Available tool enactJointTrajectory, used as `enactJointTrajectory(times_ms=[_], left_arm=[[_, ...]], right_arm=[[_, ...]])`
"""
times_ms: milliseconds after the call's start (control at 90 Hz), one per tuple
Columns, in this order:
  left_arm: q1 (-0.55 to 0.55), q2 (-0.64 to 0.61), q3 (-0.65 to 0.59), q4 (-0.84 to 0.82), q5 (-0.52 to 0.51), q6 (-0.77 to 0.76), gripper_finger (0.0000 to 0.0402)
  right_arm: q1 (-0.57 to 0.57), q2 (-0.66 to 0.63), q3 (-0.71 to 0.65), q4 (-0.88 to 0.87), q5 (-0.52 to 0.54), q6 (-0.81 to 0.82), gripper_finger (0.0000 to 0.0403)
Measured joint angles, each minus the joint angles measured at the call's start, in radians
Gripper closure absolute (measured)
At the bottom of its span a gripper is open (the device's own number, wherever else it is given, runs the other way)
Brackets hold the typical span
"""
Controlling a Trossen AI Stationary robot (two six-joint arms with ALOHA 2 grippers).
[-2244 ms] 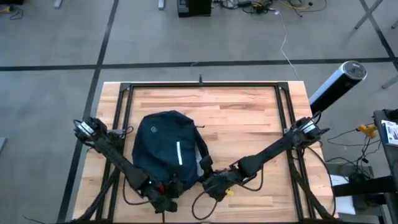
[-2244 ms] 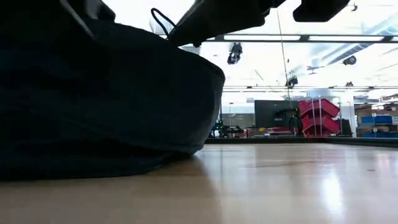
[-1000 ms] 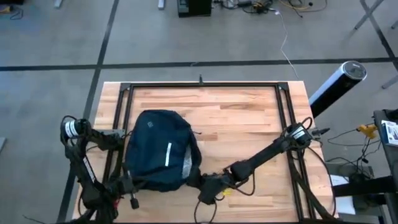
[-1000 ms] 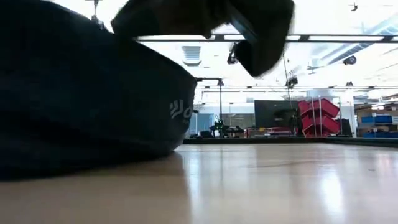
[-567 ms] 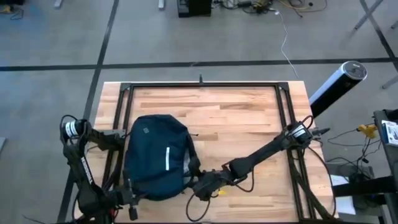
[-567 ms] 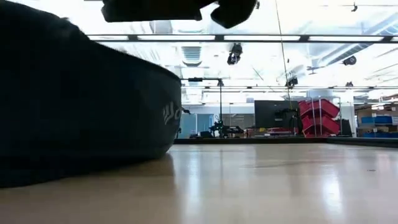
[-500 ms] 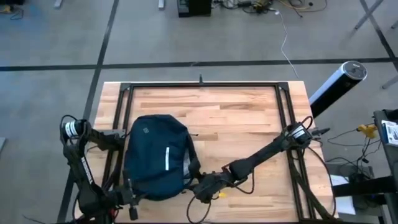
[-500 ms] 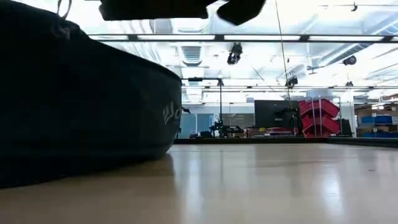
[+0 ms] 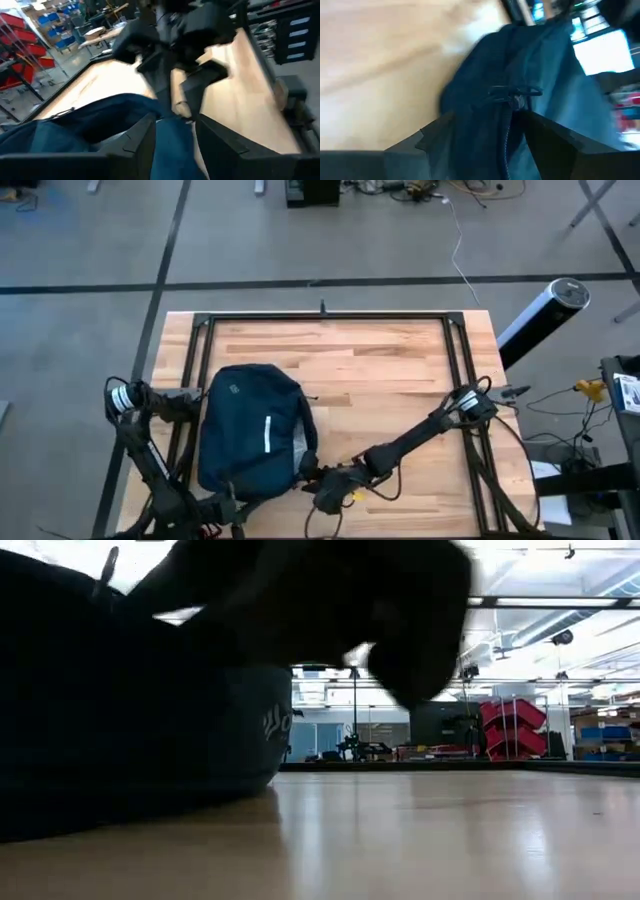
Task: Unpack backpack
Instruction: Close the blue backpack
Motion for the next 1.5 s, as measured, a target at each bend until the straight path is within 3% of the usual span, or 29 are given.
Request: enactJointTrajectory(times_ms=[122, 944, 1089, 1311, 1500], left_arm=[[0.012, 0.022, 0.000, 0.051, 0.009, 0.031, 0.0282], [0.099, 0.132, 0.005, 0.162, 0.096, 0.045, 0.0282], [0.115, 0.135, 0.005, 0.159, 0.115, 0.046, 0.0283], [0.114, 0.135, 0.005, 0.160, 0.114, 0.046, 0.0283], [0.116, 0.135, 0.005, 0.155, 0.114, 0.067, 0.0281]], right_arm=[[0.006, 0.012, 0.002, 0.089, 0.059, -0.047, 0.0198], [0.003, 0.043, 0.001, 0.198, 0.037, 0.045, 0.0209], [-0.001, 0.050, 0.001, 0.174, 0.035, 0.040, 0.0255], [-0.001, 0.051, 0.001, 0.166, 0.035, 0.028, 0.0386], [-0.001, 0.051, 0.001, 0.171, 0.035, 0.044, 0.0395]])
